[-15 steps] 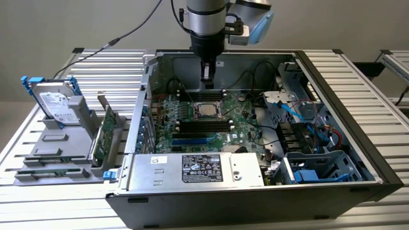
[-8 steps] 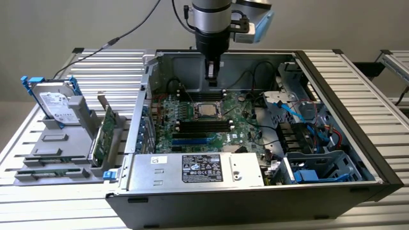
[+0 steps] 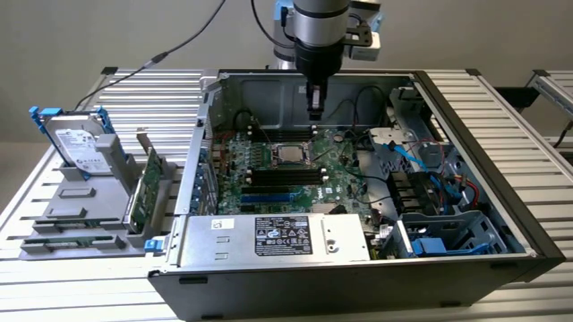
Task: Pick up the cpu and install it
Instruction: 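Close the cpu cover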
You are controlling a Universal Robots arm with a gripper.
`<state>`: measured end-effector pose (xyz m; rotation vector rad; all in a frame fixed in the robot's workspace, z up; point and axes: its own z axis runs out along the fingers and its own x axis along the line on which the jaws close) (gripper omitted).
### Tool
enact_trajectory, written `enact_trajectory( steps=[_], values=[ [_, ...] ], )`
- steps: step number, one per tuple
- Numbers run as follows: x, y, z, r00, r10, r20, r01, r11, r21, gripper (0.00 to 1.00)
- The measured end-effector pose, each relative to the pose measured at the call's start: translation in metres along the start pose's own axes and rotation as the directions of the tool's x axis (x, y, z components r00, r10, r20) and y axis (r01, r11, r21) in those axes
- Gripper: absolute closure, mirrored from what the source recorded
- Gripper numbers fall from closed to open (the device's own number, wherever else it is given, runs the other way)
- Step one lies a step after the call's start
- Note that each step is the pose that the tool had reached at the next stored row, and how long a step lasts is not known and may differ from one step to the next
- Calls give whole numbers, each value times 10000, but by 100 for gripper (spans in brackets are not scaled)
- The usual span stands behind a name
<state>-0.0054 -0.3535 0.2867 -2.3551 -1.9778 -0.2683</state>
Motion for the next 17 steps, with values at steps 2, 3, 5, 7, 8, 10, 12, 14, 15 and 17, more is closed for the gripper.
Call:
enact_trajectory(
  steps=[2, 3, 5, 7, 8, 10, 12, 14, 15, 17],
  values=[
    [5, 92, 7, 10000, 1, -21, -1, 10000, 4, 89],
    [7, 137, 11, 10000, 1, -29, -1, 10000, 5, 89],
    [7, 221, 17, 10000, -4, -34, 4, 10000, 7, 89],
    [2, 282, 21, 10000, -17, -36, 18, 10000, 9, 89],
    [-3, 305, 24, 10000, -24, -36, 24, 10000, 11, 89],
    [-12, 345, 36, 10000, -44, -39, 44, 10000, 14, 89],
    [-18, 377, 55, 10000, -73, -40, 73, 10000, 16, 89],
    [-22, 403, 82, 9999, -109, -41, 109, 9999, 12, 89],
    [-23, 416, 96, 9999, -129, -42, 129, 9999, 10, 89],
    [-26, 443, 126, 9998, -172, -41, 172, 9999, 9, 89]
  ],
)
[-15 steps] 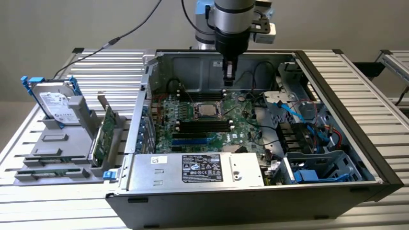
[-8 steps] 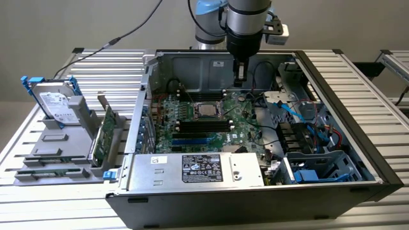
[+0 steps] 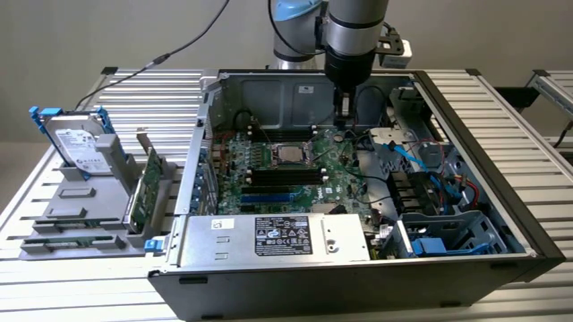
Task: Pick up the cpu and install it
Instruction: 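Close the cpu cover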
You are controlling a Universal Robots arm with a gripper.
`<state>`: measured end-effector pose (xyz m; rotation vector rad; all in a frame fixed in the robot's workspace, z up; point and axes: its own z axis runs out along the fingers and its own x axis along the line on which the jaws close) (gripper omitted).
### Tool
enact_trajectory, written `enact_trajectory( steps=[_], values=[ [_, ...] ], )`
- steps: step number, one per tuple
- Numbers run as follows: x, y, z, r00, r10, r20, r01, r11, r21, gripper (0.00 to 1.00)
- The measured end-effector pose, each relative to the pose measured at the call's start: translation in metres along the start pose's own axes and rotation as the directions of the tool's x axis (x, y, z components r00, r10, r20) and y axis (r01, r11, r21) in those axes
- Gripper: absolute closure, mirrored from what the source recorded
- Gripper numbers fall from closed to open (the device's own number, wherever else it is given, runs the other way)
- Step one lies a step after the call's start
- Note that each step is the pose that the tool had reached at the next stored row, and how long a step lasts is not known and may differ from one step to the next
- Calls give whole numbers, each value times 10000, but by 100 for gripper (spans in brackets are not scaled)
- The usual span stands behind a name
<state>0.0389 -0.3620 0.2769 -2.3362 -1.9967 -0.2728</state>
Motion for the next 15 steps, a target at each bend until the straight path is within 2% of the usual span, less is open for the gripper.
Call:
enact_trajectory(
  steps=[9, 15],
  values=[
    [-22, 110, 126, 9999, -172, 8, 172, 9999, 1, 89],
    [-45, 124, 171, 9997, -246, 20, 246, 9997, 7, 89]
  ],
)
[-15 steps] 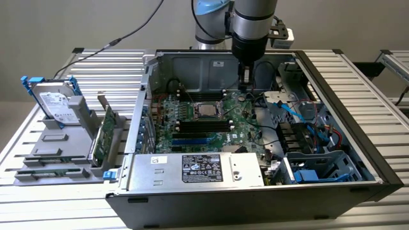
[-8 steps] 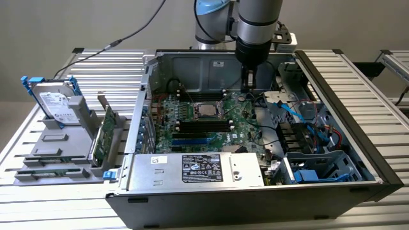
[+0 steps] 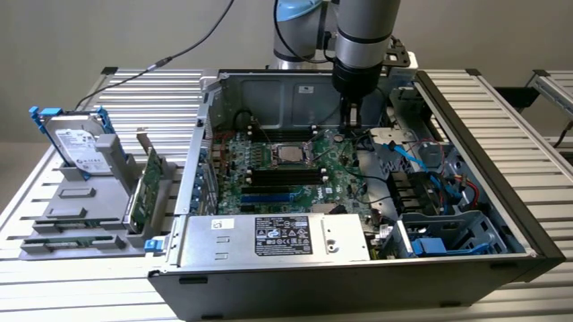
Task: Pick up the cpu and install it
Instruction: 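Close the cpu cover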
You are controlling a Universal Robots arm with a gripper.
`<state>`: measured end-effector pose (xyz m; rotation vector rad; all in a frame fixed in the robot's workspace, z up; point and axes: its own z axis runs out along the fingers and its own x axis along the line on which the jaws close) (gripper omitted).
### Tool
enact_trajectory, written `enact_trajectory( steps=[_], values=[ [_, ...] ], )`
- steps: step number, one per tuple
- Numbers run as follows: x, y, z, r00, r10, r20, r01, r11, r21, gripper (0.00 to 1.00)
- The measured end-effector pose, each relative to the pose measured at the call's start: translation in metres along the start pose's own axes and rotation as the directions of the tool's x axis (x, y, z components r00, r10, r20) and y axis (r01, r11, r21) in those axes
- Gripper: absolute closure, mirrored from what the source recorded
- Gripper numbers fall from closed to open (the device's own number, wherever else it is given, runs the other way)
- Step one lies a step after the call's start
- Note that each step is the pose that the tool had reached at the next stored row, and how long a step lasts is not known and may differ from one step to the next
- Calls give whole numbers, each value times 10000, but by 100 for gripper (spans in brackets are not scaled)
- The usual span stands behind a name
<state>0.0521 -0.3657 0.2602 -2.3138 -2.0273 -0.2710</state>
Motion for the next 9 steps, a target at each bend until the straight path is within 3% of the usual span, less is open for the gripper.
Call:
enact_trajectory(
  steps=[9],
  values=[
    [-1, 0, 1, 10000, -2, 2, 2, 10000, 0, 89]
  ],
)
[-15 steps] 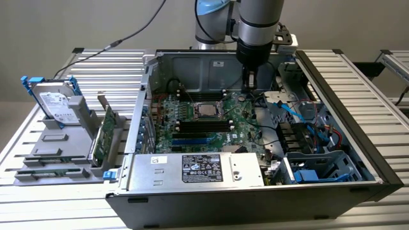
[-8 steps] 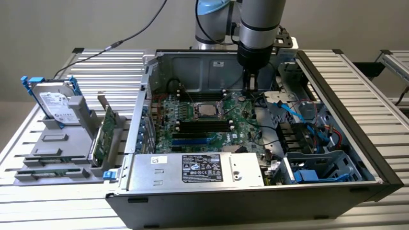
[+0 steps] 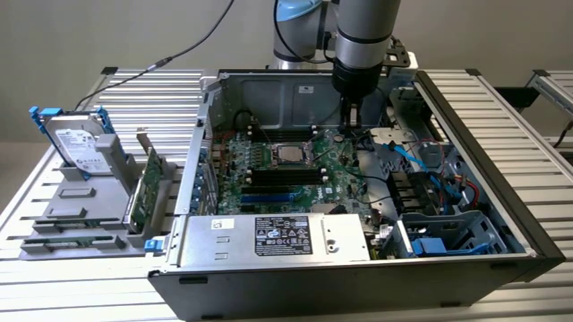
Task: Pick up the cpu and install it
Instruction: 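Close the cpu cover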
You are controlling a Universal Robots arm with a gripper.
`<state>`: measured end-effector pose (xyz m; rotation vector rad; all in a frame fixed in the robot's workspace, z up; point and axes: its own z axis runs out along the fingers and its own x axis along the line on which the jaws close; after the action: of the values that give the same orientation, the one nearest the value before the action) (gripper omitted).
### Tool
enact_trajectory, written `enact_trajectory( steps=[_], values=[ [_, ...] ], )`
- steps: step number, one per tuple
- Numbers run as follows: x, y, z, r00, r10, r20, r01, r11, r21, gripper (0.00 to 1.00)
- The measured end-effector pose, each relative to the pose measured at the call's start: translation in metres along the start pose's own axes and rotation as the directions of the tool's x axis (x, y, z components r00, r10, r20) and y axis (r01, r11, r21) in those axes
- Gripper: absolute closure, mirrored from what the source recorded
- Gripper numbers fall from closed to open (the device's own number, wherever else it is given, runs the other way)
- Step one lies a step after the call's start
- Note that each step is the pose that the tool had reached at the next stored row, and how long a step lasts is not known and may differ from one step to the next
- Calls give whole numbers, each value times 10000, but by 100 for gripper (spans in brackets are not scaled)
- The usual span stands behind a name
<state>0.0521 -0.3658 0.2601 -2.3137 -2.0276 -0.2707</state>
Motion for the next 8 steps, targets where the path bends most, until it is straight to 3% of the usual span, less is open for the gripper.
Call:
enact_trajectory(
  steps=[5, 8],
  values=[
    [-2, -1, 18, 10000, -3, -5, 3, 10000, -15, 89],
    [-8, -4, 49, 10000, -7, 23, 7, 10000, -29, 89]
  ],
)
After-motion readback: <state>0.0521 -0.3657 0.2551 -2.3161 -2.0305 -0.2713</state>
